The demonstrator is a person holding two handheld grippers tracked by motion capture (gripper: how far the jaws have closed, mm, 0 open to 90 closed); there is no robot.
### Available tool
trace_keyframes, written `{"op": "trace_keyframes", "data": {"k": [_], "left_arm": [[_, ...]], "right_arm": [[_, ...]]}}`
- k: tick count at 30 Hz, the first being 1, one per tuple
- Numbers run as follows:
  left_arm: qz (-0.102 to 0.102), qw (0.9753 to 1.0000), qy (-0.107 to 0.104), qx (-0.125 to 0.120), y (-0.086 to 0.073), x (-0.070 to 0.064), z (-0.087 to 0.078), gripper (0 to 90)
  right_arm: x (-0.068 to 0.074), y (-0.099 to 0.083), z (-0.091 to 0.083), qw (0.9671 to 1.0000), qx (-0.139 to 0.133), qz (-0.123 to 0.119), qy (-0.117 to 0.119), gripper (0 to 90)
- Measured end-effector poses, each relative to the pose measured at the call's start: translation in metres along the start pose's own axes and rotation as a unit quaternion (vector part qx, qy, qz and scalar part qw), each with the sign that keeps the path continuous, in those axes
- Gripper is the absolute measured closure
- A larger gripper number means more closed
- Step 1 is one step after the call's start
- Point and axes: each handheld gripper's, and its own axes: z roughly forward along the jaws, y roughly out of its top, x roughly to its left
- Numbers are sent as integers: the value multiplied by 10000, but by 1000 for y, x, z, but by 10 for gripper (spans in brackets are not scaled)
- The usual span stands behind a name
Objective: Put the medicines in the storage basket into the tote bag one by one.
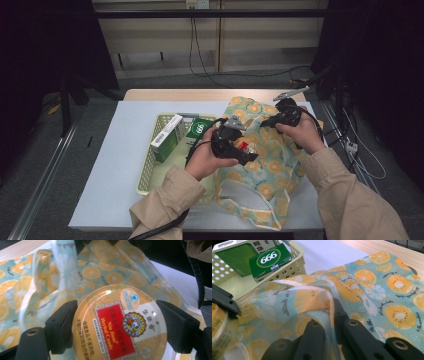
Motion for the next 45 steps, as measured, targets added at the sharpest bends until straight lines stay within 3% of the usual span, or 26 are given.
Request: {"op": "trace_keyframes", "data": {"k": [12,18,31,36,45], "left_arm": [[-21,9999,-52,123,3,4,28,207],[6,9999,-43,130,4,4,32,206],[110,9996,-252,67,9,-7,40,206],[8,9999,-81,152,9,3,50,206],[-112,9987,483,116,22,26,57,206]], "right_arm": [[-2,3,-6,10000,-50,44,-10,894],[-2,3,-5,10000,-41,41,-3,894],[-1,4,-6,10000,-60,23,5,894],[0,4,-8,9999,-108,24,35,894],[-1,5,-11,9998,-147,83,90,894]]}}
